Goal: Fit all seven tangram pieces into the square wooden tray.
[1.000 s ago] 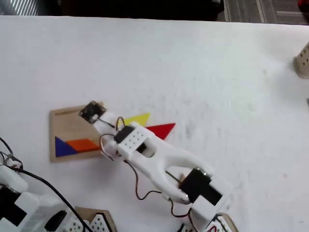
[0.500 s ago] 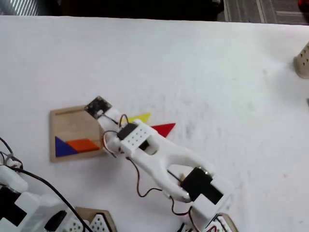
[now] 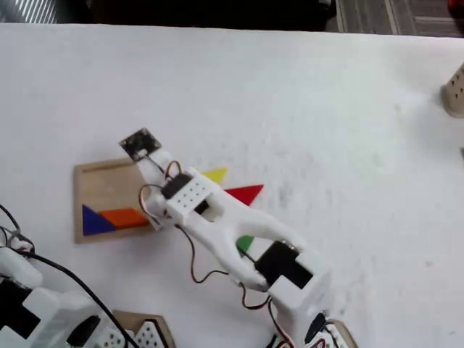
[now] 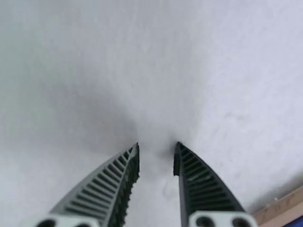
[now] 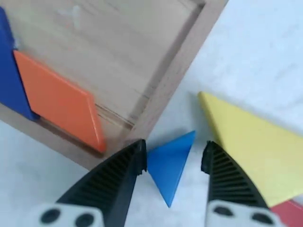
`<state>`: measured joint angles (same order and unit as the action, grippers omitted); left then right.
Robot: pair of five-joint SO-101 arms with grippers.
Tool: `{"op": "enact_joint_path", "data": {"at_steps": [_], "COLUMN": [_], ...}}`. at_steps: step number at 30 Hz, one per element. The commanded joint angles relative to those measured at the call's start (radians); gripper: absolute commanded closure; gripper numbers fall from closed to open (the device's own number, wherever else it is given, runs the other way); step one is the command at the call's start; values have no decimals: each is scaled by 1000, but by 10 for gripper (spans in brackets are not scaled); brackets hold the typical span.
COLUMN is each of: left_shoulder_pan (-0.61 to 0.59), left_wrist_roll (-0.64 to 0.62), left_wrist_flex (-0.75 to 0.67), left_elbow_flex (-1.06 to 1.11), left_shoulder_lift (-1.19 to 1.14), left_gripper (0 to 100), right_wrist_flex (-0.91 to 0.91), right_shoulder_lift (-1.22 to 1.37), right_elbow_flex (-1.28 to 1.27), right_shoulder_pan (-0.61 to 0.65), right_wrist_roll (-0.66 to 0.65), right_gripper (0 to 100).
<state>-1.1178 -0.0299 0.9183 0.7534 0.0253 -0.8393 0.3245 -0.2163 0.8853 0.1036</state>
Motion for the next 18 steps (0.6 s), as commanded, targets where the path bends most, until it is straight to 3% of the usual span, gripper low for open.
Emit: {"op": "enact_joint_path", "data": {"at_steps": [1,12,18], "left_shoulder_pan": [8,10,10], "left_wrist_roll": [9,11,11], "left_wrist_flex": [-32,-32,-32], "left_elbow_flex": [-28,-14,-14], "left_shoulder_lift": [-7,-2,-2], "left_gripper": [869,869,869], "right_wrist_flex": [-30,-74,-81], "right_shoulder_lift": [-7,-13,-13], "right_elbow_flex": [32,18,15], "right_shoulder_pan": [39,28,-64], "right_wrist_roll": [5,9,14], "right_gripper": [807,807,807]}}
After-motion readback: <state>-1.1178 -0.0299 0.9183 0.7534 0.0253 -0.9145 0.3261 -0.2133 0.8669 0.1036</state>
